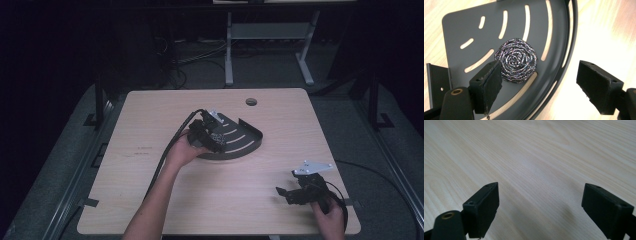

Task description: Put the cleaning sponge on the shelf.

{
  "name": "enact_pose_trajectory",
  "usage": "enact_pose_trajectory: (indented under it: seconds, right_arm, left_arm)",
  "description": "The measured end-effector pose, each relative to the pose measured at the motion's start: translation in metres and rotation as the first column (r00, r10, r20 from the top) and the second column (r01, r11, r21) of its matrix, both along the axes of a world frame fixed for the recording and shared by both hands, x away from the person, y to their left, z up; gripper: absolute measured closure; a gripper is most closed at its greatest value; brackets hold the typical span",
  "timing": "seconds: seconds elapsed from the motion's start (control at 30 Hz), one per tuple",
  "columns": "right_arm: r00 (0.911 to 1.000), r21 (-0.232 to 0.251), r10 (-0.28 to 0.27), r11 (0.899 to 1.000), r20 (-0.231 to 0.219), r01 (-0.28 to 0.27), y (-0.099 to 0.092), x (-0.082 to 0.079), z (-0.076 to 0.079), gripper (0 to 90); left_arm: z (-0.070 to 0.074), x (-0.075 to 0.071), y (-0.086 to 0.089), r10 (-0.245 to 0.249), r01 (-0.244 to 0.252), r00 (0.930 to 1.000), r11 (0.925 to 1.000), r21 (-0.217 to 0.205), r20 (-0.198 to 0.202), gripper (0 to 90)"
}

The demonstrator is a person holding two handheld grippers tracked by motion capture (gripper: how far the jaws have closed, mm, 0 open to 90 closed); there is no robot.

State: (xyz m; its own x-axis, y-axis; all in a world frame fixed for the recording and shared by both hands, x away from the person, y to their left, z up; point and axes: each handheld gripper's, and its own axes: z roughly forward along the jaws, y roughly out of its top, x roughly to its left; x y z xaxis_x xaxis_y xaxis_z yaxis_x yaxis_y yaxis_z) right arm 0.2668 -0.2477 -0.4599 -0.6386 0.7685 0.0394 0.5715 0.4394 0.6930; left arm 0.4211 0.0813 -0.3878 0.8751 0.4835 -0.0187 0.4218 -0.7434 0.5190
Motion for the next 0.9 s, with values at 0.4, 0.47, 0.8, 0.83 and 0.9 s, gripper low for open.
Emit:
enact_pose_trajectory:
  seconds: [0.4, 0.47, 0.8, 0.83, 0.9]
  right_arm:
    - [1.0, 0.001, 0.004, 1.0, 0.001, -0.004, 0.0, 0.0, 0.0, 14.0]
    - [1.0, 0.0, 0.004, 1.0, -0.001, -0.004, 0.0, 0.0, -0.001, 14.0]
    - [1.0, -0.002, 0.002, 1.0, -0.002, -0.002, 0.001, 0.0, 0.0, 14.0]
    - [1.0, -0.002, 0.002, 1.0, -0.002, -0.002, 0.001, 0.0, 0.0, 14.0]
    - [1.0, -0.006, 0.002, 1.0, -0.002, -0.002, 0.001, 0.0, 0.0, 14.0]
  left_arm:
    - [0.006, -0.008, 0.011, 0.003, -0.003, 0.9999, 0.9999, -0.012, 0.015, 20.2]
    - [0.005, -0.009, 0.012, 0.011, -0.01, 0.9999, 0.9999, -0.013, 0.011, 20.4]
    - [0.003, -0.017, 0.022, 0.018, -0.018, 0.9998, 0.9997, -0.014, 0.012, 20.6]
    - [0.003, -0.017, 0.022, 0.018, -0.018, 0.9998, 0.9997, -0.014, 0.012, 20.6]
    - [0.003, -0.02, 0.024, 0.017, -0.017, 0.9998, 0.9997, -0.015, 0.012, 20.6]
